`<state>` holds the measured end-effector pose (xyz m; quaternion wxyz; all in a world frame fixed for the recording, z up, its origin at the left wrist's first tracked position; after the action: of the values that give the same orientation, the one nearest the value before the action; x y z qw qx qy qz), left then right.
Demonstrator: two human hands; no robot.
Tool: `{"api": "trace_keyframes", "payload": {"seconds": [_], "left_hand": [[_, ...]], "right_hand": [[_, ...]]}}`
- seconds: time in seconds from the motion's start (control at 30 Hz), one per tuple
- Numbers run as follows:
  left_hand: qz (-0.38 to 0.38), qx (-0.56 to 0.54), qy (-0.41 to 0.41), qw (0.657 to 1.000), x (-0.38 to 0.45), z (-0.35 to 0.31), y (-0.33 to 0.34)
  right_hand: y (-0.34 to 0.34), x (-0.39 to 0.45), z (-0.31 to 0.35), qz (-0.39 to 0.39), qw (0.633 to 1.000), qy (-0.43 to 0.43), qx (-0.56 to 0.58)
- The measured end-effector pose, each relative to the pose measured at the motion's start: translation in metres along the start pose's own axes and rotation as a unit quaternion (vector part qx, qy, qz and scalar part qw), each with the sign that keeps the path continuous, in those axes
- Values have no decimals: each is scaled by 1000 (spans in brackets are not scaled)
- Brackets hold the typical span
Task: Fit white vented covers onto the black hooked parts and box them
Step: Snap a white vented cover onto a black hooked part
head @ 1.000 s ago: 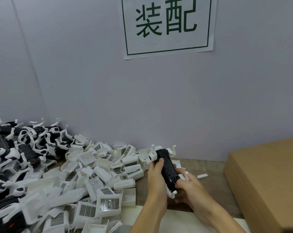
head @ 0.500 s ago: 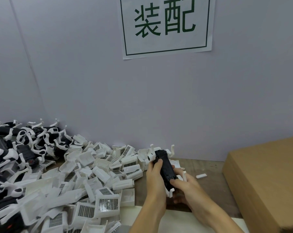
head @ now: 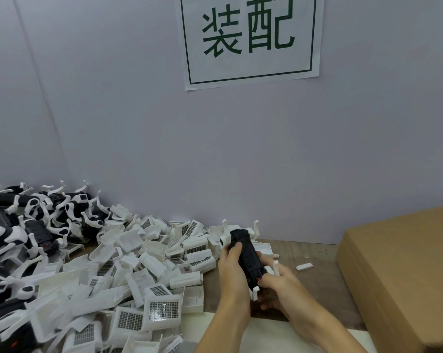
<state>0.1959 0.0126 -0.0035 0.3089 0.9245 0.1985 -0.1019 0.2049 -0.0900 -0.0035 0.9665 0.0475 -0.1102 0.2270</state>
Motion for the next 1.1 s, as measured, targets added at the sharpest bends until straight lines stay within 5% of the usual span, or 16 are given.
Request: {"api": "trace_keyframes", "payload": {"seconds": [1.1], "left_hand": [[17,-1,1,1000,5,3,2]], "right_hand": [[-2,-2,-1,-8,1000,6,-21]]}}
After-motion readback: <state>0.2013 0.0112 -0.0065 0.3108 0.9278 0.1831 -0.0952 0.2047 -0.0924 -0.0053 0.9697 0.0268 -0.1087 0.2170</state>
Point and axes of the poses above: each hand's wrist, its own x-axis towards the middle knuckle, its own y-axis out of the palm, z = x × y, the point moved 9 cm from there along x, towards the middle knuckle, and after that the axes turned 14 degrees about -y, right-handed, at the moved point
